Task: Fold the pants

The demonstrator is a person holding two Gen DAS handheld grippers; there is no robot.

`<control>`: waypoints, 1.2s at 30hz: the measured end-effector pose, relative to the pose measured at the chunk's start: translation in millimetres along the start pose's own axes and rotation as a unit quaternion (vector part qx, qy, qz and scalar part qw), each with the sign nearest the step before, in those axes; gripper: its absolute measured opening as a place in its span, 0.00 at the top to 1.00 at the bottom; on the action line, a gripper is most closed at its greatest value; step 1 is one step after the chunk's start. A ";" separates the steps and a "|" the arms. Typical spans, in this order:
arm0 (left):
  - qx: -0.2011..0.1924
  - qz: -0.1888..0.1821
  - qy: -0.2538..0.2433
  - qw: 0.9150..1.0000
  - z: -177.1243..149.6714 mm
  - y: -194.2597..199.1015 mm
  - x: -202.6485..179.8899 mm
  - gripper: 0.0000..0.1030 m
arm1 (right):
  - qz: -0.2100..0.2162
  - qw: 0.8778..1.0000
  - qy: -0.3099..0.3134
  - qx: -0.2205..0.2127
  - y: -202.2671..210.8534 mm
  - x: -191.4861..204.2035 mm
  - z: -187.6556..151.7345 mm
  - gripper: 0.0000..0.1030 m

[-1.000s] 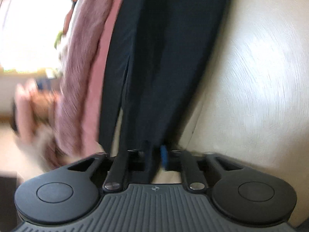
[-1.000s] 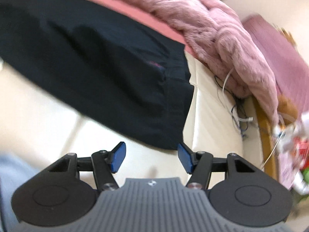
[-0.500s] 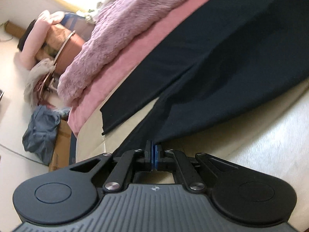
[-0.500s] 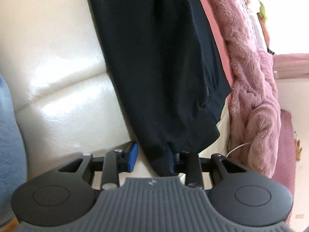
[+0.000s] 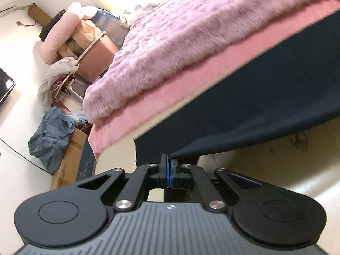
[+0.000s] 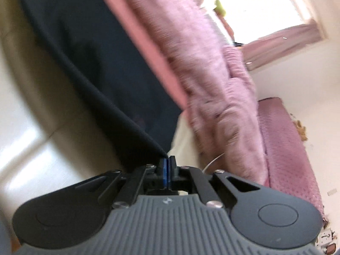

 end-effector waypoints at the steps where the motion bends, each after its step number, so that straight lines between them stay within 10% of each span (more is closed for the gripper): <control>1: 0.001 0.004 -0.003 1.000 9.0 -4.2 3.7 0.99 | -0.007 1.000 -0.005 -0.003 -2.9 -9.6 8.1 1.00; 13: 0.059 0.020 -0.002 0.998 84.6 -108.4 7.1 0.99 | -0.014 0.999 0.004 0.051 -128.9 -60.7 94.3 1.00; 24: 0.091 0.033 -0.059 0.994 84.8 -185.5 -28.7 0.99 | 0.033 0.994 -0.013 0.101 -244.1 -26.2 109.5 1.00; 36: 0.057 0.032 -0.041 0.997 92.6 -167.8 -12.4 1.00 | 0.024 0.996 -0.074 0.053 -207.1 -56.2 114.4 1.00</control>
Point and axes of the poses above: each gripper's, at about its wrist camera, not at the fingertips, and y roughly against the way its jaws point, x to its left, z to its top, the point moved 8 cm from there along -y, roughly the way its jaws point, and after that the axes turned 3 degrees about z, right-handed, at the moved point
